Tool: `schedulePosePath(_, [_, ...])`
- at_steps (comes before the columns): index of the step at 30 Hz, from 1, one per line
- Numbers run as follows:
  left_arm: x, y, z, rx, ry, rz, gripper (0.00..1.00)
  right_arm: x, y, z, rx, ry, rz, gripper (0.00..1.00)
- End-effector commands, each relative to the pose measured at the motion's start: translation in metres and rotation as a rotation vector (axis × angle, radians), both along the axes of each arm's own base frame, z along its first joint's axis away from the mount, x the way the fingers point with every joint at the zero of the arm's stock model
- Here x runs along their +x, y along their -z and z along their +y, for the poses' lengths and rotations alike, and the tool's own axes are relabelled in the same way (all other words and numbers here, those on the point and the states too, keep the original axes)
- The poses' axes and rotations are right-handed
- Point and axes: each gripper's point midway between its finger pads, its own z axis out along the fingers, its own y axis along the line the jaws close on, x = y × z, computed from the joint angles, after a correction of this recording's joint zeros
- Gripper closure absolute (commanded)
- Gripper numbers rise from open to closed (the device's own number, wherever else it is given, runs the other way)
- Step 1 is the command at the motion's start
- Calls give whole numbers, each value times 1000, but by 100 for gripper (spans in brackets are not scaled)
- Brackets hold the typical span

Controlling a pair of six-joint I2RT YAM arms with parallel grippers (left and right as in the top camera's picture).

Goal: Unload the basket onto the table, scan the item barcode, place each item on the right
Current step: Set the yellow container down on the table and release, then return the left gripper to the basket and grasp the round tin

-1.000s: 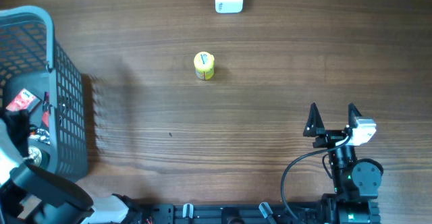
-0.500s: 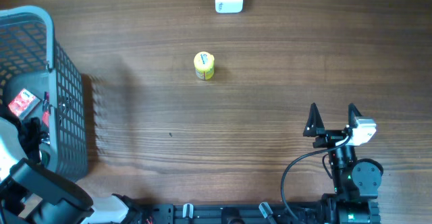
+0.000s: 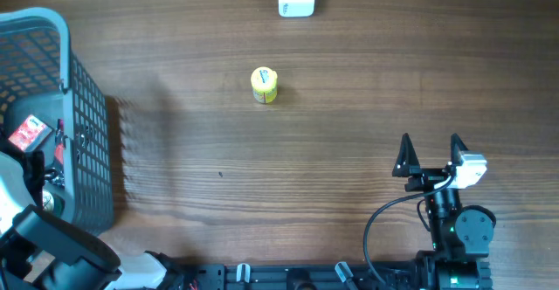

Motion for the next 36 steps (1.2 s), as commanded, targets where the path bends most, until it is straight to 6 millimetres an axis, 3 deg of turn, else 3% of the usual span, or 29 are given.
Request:
schedulePosePath(1, [-8, 8, 3, 8, 8, 70, 0, 0, -1, 0, 8, 3, -6, 0])
schedulePosePath(9, [-15, 38, -5, -36, 9, 112, 0, 0, -1, 0, 8, 3, -6, 0])
schedulePosePath(36, [-15, 45, 8, 19, -3, 128, 0, 0, -1, 0, 8, 3, -6, 0])
